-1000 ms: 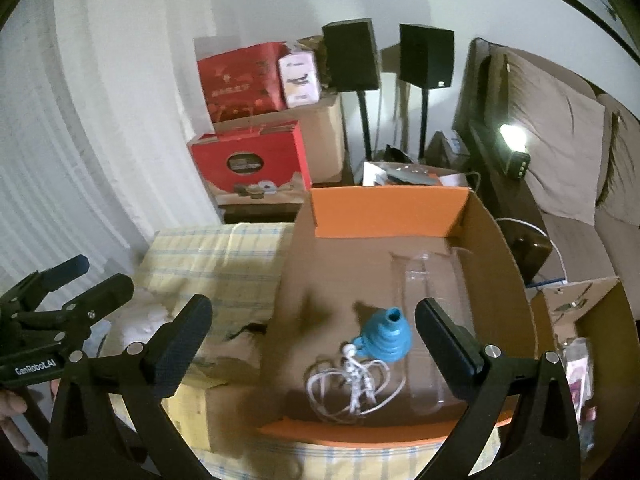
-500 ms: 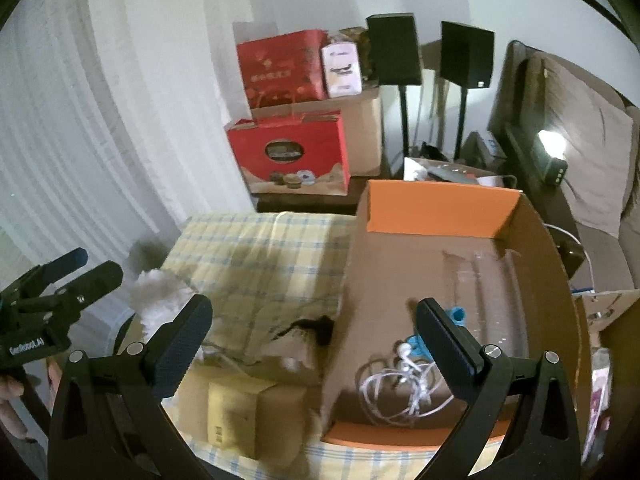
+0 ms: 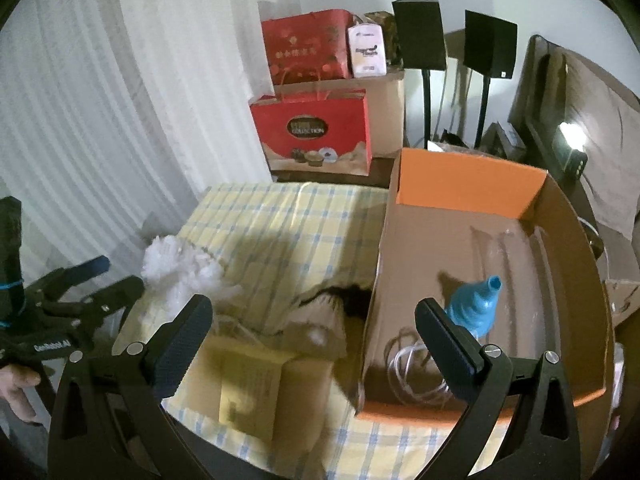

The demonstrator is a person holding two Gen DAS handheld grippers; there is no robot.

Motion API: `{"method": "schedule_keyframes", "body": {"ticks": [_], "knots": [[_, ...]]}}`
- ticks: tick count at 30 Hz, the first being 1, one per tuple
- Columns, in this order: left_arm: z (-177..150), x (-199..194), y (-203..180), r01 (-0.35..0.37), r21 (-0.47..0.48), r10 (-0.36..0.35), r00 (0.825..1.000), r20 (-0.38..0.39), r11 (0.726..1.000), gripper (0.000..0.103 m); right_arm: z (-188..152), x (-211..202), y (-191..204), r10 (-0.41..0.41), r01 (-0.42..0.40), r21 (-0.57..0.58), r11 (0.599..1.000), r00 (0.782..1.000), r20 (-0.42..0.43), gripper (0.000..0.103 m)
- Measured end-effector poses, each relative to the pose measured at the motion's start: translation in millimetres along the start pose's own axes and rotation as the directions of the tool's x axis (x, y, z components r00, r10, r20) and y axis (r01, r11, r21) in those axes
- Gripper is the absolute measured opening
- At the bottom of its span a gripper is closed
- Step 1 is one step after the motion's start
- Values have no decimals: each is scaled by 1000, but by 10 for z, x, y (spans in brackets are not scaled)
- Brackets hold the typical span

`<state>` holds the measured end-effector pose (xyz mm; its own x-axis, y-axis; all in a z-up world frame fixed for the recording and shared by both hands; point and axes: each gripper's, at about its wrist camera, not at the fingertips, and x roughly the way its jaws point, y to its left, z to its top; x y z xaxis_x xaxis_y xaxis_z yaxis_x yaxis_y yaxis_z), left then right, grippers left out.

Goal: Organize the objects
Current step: 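Move both tools back toward the tan sponge on the table, then grasp the tan sponge with the right tool and lift it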

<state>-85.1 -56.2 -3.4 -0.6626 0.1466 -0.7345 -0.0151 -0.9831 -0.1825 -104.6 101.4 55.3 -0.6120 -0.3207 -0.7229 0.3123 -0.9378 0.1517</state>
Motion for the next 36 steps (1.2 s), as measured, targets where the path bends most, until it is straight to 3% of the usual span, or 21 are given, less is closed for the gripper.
{"method": "schedule_keyframes", "body": {"ticks": [6,16,20,24,32,36], "knots": [[-237,24,-53,25,-3,-25,1000,-13,1000,102,-215,-135,56,-11,11,-9,1000,1000,26,100],[-501,-16,-231,123,19,-122,991,-53,992,93,-642,-285,16,60,-60,34,998,998,-9,70],[-606,42,-289,155,18,-153,985,-82,988,73,-796,-184,23,83,-80,48,996,995,-63,59],[-674,134,-343,173,14,-170,979,-116,985,67,-895,-25,-28,93,-85,76,993,990,-103,51],[-757,271,-369,241,-21,-241,956,-168,970,56,-915,125,-86,110,-99,97,990,988,-111,50],[-791,338,-363,273,-47,-277,942,-188,961,49,-920,195,-115,154,-139,125,982,981,-117,39]]}}
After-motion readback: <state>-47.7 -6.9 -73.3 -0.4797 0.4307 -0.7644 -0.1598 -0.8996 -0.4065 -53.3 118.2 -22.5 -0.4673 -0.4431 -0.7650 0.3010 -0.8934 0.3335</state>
